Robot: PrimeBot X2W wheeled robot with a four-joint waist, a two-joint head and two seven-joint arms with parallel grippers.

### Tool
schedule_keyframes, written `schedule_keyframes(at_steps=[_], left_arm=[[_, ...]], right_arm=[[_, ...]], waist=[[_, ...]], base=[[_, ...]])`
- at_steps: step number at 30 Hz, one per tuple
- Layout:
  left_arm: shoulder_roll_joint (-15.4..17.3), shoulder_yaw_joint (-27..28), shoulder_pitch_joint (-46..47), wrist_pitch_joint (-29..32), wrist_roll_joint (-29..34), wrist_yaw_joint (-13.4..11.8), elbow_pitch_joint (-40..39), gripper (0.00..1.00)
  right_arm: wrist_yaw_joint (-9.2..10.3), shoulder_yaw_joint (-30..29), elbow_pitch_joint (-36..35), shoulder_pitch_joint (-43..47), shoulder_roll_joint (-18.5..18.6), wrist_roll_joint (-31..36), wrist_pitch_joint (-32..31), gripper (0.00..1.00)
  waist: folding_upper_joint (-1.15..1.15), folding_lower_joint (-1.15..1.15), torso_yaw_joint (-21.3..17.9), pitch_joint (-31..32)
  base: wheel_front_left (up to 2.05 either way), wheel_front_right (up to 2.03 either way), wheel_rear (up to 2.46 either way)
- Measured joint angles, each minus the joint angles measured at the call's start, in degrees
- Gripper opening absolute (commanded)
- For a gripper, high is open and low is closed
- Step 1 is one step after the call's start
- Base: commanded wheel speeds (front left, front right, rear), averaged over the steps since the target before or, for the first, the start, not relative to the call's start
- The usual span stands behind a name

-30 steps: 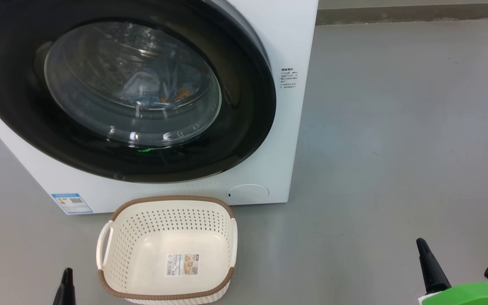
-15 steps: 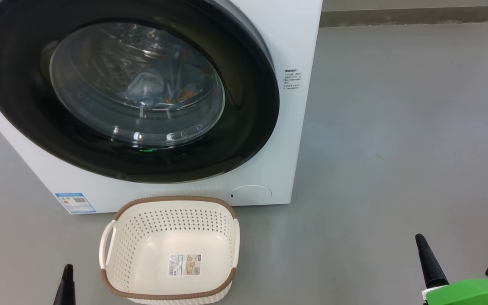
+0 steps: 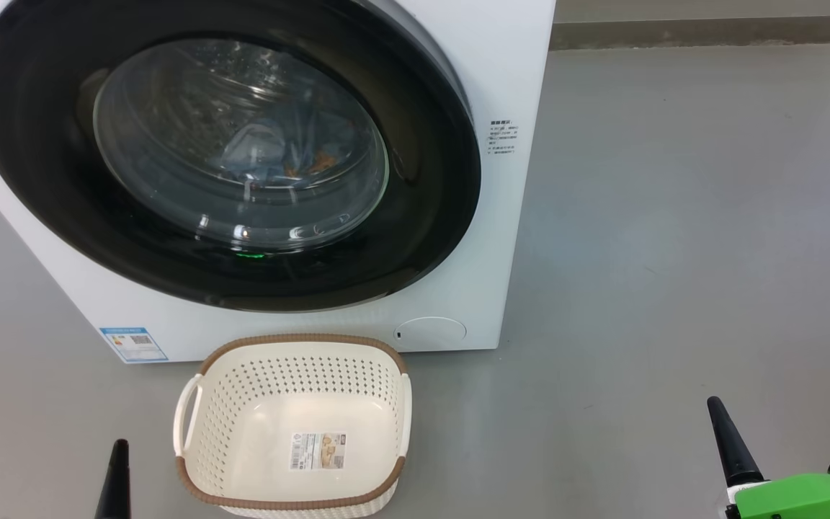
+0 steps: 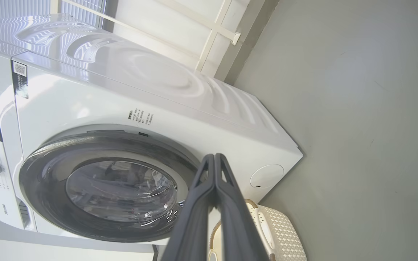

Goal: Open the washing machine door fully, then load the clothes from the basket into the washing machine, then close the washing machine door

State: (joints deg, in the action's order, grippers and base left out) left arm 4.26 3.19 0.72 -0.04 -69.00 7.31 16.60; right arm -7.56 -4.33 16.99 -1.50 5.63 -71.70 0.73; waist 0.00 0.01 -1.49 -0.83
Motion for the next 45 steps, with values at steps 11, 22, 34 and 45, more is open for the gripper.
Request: schedule_keyframes(at_steps=[11, 22, 34, 45], left_arm=[[-0.67, 0.38, 1.21, 1.76, -6.34, 0.0, -0.18, 0.0], [-1.12, 0.74, 1.65, 3.66, -13.12, 0.0, -0.22, 0.0], [-1.77, 1.16, 2.58, 5.58, -19.92, 0.01, -0.44, 0.0], [-2.32, 1.46, 3.43, 6.35, -22.95, 0.01, -0.63, 0.0]], right_arm=[[0.0, -0.4, -0.37, -1.19, -0.55, -4.89, -1.93, 0.0], [0.01, -1.76, -0.57, -1.19, -1.57, -11.58, -3.76, 0.0], [0.01, -2.25, -0.81, -1.97, -2.09, -17.89, -5.71, 0.0], [0.01, -2.6, -1.1, -2.55, -2.43, -20.68, -6.69, 0.0]], waist=[[0.0, 0.0, 0.42, 0.21], [0.0, 0.0, 0.87, 0.45], [0.0, 0.0, 1.32, 0.68], [0.0, 0.0, 1.49, 0.77]], base=[[0.0, 0.0, 0.0], [0.0, 0.0, 0.0], [0.0, 0.0, 0.0], [0.0, 0.0, 0.0]])
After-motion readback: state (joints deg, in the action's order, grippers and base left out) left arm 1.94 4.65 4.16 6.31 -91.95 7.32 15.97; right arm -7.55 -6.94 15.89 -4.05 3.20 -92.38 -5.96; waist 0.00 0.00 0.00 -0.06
